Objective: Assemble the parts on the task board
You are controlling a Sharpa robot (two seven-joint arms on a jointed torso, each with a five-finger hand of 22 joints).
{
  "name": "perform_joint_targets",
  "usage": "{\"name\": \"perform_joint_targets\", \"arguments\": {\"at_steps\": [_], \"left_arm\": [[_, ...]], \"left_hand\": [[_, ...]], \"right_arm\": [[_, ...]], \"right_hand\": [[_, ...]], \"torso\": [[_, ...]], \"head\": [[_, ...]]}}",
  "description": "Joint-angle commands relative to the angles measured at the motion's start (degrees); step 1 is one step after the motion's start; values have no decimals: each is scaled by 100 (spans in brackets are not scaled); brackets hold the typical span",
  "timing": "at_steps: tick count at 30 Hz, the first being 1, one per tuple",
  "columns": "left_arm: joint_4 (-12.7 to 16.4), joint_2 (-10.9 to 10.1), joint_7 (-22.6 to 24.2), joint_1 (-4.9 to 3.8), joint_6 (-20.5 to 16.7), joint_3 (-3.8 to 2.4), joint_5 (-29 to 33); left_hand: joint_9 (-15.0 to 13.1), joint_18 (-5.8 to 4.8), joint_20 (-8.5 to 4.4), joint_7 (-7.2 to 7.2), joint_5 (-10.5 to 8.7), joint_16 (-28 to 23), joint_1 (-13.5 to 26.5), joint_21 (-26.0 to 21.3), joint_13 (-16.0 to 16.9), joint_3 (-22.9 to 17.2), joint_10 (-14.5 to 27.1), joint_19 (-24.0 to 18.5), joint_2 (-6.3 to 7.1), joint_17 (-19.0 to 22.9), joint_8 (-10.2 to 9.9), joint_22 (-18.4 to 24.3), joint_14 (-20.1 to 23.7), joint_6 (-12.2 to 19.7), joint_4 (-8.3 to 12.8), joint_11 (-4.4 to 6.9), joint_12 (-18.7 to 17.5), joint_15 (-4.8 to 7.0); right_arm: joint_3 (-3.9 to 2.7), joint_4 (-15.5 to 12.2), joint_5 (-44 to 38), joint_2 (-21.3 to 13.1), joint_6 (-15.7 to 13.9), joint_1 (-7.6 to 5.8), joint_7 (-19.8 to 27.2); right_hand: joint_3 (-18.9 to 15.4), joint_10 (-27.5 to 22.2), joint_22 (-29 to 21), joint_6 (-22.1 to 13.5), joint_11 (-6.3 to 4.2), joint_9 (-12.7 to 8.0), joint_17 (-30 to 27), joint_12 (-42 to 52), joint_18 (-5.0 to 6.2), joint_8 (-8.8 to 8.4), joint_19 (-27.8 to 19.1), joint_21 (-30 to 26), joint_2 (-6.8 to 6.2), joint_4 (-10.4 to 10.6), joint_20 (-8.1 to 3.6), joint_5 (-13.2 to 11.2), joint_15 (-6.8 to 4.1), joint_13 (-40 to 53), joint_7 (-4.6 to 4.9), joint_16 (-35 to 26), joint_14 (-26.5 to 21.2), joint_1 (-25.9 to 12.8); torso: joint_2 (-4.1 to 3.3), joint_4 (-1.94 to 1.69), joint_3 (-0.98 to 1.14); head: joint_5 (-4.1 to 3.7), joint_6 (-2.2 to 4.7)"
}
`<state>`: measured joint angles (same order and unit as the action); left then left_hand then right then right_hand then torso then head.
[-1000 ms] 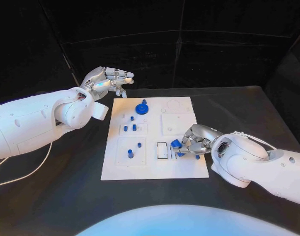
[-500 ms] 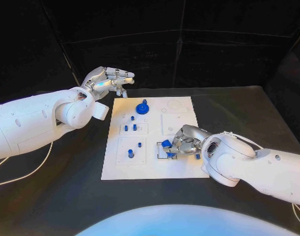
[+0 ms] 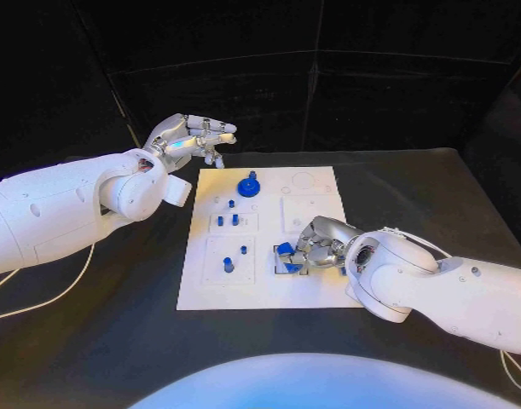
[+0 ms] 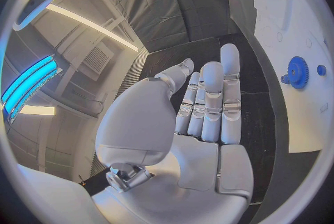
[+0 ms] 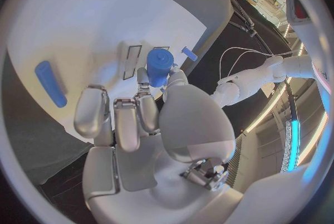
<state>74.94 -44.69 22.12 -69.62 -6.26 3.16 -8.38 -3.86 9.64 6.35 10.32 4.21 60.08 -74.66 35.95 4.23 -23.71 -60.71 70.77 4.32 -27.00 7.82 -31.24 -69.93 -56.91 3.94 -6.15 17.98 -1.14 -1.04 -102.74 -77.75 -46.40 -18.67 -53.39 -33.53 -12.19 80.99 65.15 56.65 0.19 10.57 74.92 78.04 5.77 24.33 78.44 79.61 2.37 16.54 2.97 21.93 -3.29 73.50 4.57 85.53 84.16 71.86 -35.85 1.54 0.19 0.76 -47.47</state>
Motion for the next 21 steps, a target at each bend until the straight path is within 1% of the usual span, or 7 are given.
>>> {"name": "perform_joint_targets", "arguments": {"at_steps": [1, 3, 7, 11, 13, 15, 21], "left_arm": [[3, 9, 18, -9, 63, -4, 20], [3, 9, 17, -9, 62, -4, 20], [3, 10, 15, -9, 61, -4, 20], [8, 8, 14, -9, 61, -4, 20], [10, 5, 14, -10, 59, -4, 20], [11, 3, 13, -10, 64, -4, 20], [16, -4, 6, -10, 77, -4, 20]], "left_hand": [[3, 78, 29, 19, -2, 22, 42, -25, -5, 22, 56, -27, -27, 8, 7, 4, 51, 13, 2, -3, 38, 2], [3, 78, 29, 19, -2, 22, 42, -25, -5, 22, 56, -27, -27, 8, 7, 4, 51, 13, 2, -3, 38, 2], [3, 78, 29, 19, -2, 22, 42, -25, -5, 22, 56, -27, -27, 8, 7, 4, 51, 13, 2, -3, 38, 2], [3, 78, 29, 19, -2, 22, 42, -25, -5, 22, 56, -27, -27, 8, 7, 4, 51, 13, 2, -3, 38, 2], [3, 78, 29, 19, -2, 22, 42, -25, -5, 22, 56, -27, -27, 8, 7, 4, 51, 13, 2, -3, 38, 2], [3, 78, 29, 19, -2, 22, 42, -25, -5, 22, 56, -27, -27, 8, 7, 4, 51, 13, 2, -3, 38, 2], [1, 81, 29, 12, 7, 30, 20, -30, -5, 5, 62, -25, -56, 14, 14, 8, 55, 11, 7, 3, 51, 5]], "right_arm": [[-3, 6, 21, 14, 64, -9, -5], [-3, 15, 21, 20, 45, -9, -7], [-4, 44, 21, 36, -27, -10, -2], [-4, 84, 21, 47, -125, -10, 10], [-4, 109, 21, 54, -192, -10, 23], [-4, 120, 21, 61, -223, -11, 41], [-4, 108, 21, 74, -274, -11, 121]], "right_hand": [[-72, 54, 9, 38, -9, 32, 404, 34, -103, 13, 31, 28, 15, 5, -34, -111, -42, 13, -6, 25, 381, -85], [-138, 56, 8, 34, -12, 60, 406, 28, -103, 6, 29, 27, 15, 3, -37, -320, -45, 22, -9, 24, 380, -149], [-331, 47, 7, 16, -10, 130, 410, -3, -102, -12, 26, 25, 14, 8, -40, -1060, -45, 23, -9, 21, 379, -396], [-432, 4, -35, -47, 9, 185, 398, -64, -94, -45, 0, 2, -42, 9, -30, -1530, -30, -15, 10, 11, 375, -514], [-448, -24, -61, -70, 16, 202, 382, -101, -90, -55, -14, -12, -78, 18, -23, -1653, -25, -49, 20, 2, 371, -572], [-417, -78, -105, -115, 36, 230, 356, -171, -80, -76, -39, -36, -187, 23, -12, -1808, -8, -111, 34, -14, 364, -701], [-217, -107, -135, -160, 51, 275, 349, -203, -75, -102, -62, -57, -450, 31, 8, -1869, 7, -116, 56, -23, 363, -859]], "torso": [[1, 4, -1], [1, 2, -3], [2, -2, -3], [-1, -3, -7], [1, -4, -5], [1, -5, -6], [2, 0, 0]], "head": [[-5, -6], [-7, -8], [-11, -8], [0, -9], [-5, -7], [-7, -8], [-6, -13]]}}
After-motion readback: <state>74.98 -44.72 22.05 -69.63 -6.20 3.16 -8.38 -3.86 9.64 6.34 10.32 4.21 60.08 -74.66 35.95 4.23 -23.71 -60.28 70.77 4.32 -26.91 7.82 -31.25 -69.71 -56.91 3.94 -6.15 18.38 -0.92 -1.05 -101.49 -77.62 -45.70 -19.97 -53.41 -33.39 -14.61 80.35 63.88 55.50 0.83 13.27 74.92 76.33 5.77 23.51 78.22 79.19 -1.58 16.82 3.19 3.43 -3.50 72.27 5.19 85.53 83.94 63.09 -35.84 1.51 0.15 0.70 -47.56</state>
